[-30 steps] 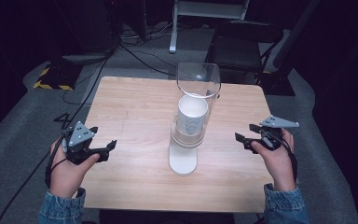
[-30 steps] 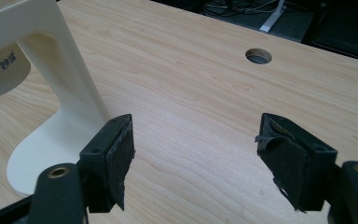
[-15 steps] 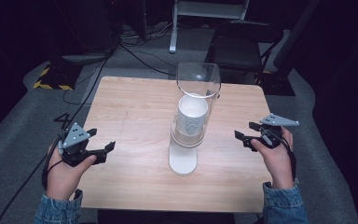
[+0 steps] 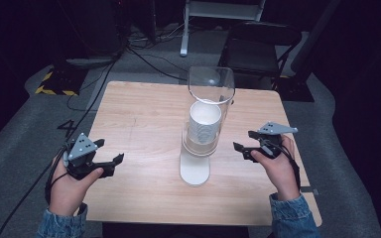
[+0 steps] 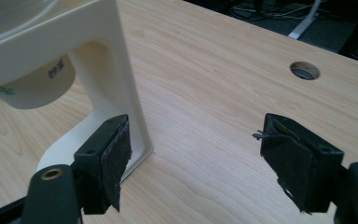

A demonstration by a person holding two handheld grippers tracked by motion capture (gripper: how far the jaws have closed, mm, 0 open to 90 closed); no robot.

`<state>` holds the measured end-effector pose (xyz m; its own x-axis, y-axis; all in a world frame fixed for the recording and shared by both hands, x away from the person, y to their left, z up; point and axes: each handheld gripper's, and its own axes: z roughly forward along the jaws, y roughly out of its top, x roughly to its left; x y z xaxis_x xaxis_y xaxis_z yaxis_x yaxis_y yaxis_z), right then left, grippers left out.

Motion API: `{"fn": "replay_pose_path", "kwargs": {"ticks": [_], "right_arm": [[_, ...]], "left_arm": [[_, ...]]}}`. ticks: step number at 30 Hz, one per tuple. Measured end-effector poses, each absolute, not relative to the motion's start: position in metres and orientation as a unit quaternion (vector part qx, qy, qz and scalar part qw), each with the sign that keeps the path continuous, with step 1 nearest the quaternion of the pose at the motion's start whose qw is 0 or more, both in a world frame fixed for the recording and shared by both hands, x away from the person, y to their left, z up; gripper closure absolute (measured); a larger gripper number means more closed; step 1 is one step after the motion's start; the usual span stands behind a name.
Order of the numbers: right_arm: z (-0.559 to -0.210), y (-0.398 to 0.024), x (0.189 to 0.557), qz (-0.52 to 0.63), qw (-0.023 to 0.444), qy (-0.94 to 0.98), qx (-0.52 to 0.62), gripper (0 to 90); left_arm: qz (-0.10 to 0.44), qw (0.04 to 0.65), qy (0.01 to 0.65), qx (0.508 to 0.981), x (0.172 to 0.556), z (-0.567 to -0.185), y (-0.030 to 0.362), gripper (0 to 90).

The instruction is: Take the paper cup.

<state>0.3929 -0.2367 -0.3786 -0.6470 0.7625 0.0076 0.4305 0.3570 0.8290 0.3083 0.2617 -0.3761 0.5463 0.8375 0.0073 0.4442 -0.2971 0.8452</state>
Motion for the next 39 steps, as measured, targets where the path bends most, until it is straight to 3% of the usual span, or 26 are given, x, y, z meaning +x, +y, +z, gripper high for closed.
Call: {"fn": "replay_pose_path", "kwargs": {"ticks": [11,34,39], "right_arm": [[-0.381,-0.205,0.389,0.441,0.190,0.818,0.318,23.9],[-0.402,-0.157,0.381,0.486,0.110,0.828,0.255,17.5],[-0.409,-0.148,0.381,0.518,0.117,0.804,0.267,17.5]], "left_arm": [[0.191,0.441,0.417,0.771,0.310,-0.383,0.264,20.5],[0.181,0.436,0.415,0.778,0.314,-0.390,0.262,19.9],[0.180,0.437,0.414,0.778,0.314,-0.390,0.261,19.9]]}}
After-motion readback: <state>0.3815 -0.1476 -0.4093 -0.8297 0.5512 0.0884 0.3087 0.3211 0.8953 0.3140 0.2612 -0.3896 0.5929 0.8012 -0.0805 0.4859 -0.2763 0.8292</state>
